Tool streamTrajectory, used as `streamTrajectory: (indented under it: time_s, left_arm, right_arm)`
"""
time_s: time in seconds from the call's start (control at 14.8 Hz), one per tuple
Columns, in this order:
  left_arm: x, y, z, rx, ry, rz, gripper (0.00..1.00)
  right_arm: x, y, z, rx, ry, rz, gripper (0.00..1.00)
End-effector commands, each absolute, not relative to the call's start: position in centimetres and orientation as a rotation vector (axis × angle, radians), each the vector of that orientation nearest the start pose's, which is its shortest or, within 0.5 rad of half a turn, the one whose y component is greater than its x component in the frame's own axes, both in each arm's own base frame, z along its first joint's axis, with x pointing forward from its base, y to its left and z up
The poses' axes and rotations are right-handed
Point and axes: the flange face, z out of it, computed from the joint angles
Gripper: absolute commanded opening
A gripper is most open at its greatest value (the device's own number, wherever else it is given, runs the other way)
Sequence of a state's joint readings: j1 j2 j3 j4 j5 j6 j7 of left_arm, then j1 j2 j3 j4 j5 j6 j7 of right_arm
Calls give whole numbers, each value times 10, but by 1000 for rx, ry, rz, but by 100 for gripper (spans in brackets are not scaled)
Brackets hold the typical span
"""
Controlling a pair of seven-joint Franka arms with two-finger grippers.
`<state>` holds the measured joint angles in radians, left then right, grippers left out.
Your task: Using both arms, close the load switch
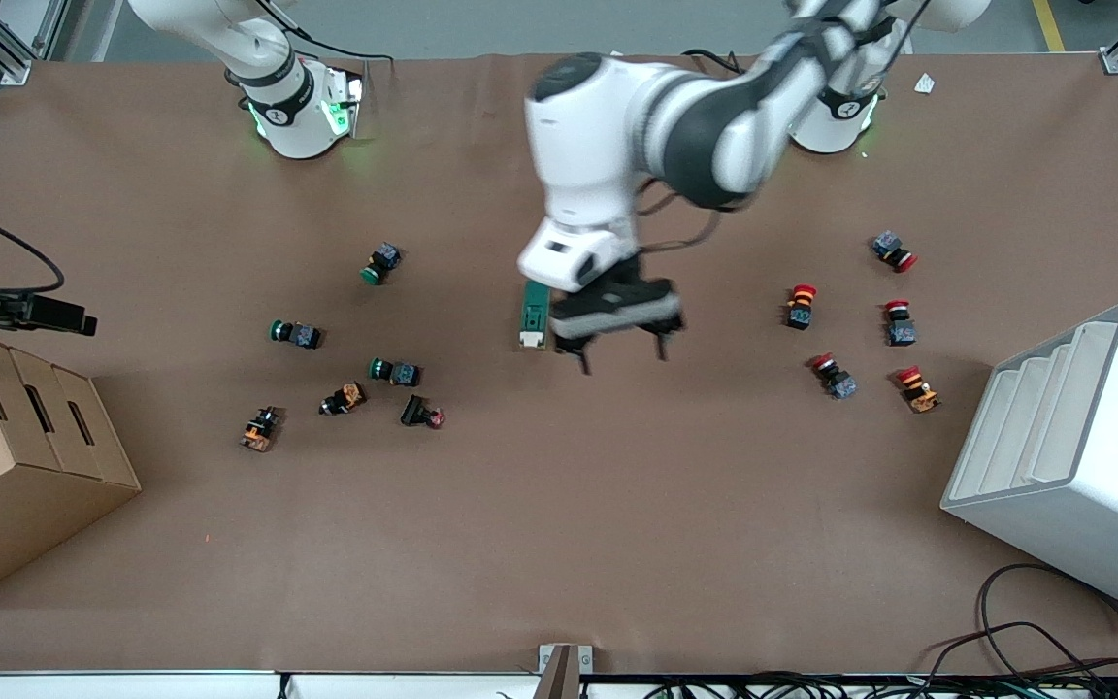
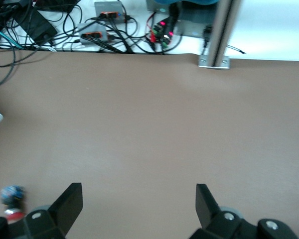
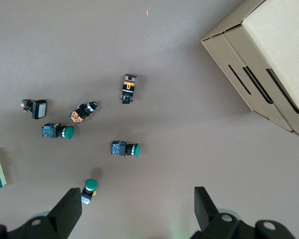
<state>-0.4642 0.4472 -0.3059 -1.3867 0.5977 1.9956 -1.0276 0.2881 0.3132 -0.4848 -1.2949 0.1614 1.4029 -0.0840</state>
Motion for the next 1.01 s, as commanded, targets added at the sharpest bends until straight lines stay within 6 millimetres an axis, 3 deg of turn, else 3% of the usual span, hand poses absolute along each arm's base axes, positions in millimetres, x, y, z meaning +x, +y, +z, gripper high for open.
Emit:
streamTrajectory:
  time_s: [0.0, 0.14, 0.34, 0.47, 0.54, 0.61, 0.95]
  left_arm:
    - [589, -350, 538, -2984, -84, -594, 100]
    - [602, -299, 558, -2984, 37, -505, 100]
    - [611, -223, 593, -3047, 11, -440, 100]
    - [602, -185, 625, -3098, 105, -407, 100]
    - [601, -155, 633, -3105, 104, -379, 100]
    - [590, -138, 645, -3104, 80, -363, 100]
    - [553, -75, 664, -3154, 53, -144, 100]
  right_arm:
    - [616, -63, 579, -3094, 146, 240, 100]
    - [614, -59, 575, -3074, 119, 265, 100]
    - [604, -61, 582, -3052, 102, 247, 100]
    - [593, -49, 589, -3087, 98, 252, 100]
    - [589, -45, 593, -3102, 122, 251, 100]
    - [584, -40, 596, -3104, 129, 251, 100]
    - [565, -33, 612, -3131, 99, 226, 100]
